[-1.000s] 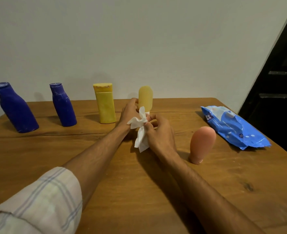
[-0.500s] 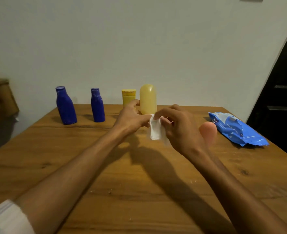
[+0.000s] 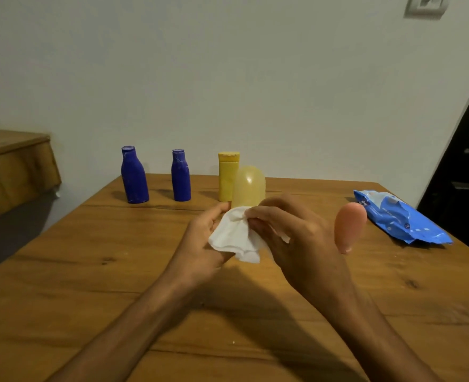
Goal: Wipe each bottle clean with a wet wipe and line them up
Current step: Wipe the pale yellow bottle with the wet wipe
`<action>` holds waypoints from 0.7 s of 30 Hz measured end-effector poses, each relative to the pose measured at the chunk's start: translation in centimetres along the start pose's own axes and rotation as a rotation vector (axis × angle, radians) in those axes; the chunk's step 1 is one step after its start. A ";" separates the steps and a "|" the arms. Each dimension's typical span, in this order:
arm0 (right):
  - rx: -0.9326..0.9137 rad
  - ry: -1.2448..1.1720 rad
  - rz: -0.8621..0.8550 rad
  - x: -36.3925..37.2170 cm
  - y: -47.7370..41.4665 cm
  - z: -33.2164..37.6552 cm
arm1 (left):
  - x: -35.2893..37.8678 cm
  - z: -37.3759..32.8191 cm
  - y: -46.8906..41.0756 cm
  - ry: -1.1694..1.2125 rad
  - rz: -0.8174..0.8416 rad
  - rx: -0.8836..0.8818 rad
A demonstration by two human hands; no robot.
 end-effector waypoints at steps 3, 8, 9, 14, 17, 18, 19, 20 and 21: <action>0.021 -0.002 -0.028 0.1 0.5 -0.6 | 0.3 0.6 0.0 0.026 -0.017 -0.046; 0.045 -0.010 -0.037 0.4 1.4 -0.8 | 0.5 0.0 1.3 0.046 0.004 -0.021; 0.040 -0.008 -0.030 0.5 1.5 -0.8 | 0.5 0.0 1.7 0.053 -0.003 -0.023; 0.054 -0.015 -0.105 0.2 1.5 -1.4 | 1.0 0.7 2.0 0.123 0.003 -0.093; -0.039 -0.004 -0.046 1.1 1.7 -0.5 | 0.8 0.4 1.9 0.101 -0.036 -0.062; -0.049 -0.001 -0.042 1.2 1.7 -0.5 | 0.9 0.4 2.0 0.104 -0.039 -0.061; -0.037 0.000 -0.059 1.1 1.6 -0.7 | 1.0 0.7 2.1 0.118 -0.043 -0.076; -0.019 0.005 -0.089 0.9 1.5 -1.0 | 1.1 1.1 2.2 0.136 -0.045 -0.106; -0.008 0.013 -0.112 0.7 1.5 -1.1 | 1.2 1.5 2.3 0.147 -0.052 -0.133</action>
Point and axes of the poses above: each hand's wrist, its own y-axis away from the middle knuckle, its own x-axis out of the palm, z = x × y, the point moved 7 cm from there along -y, towards the middle knuckle, and after that the axes turned 7 degrees about -y, right-handed, at the moved point
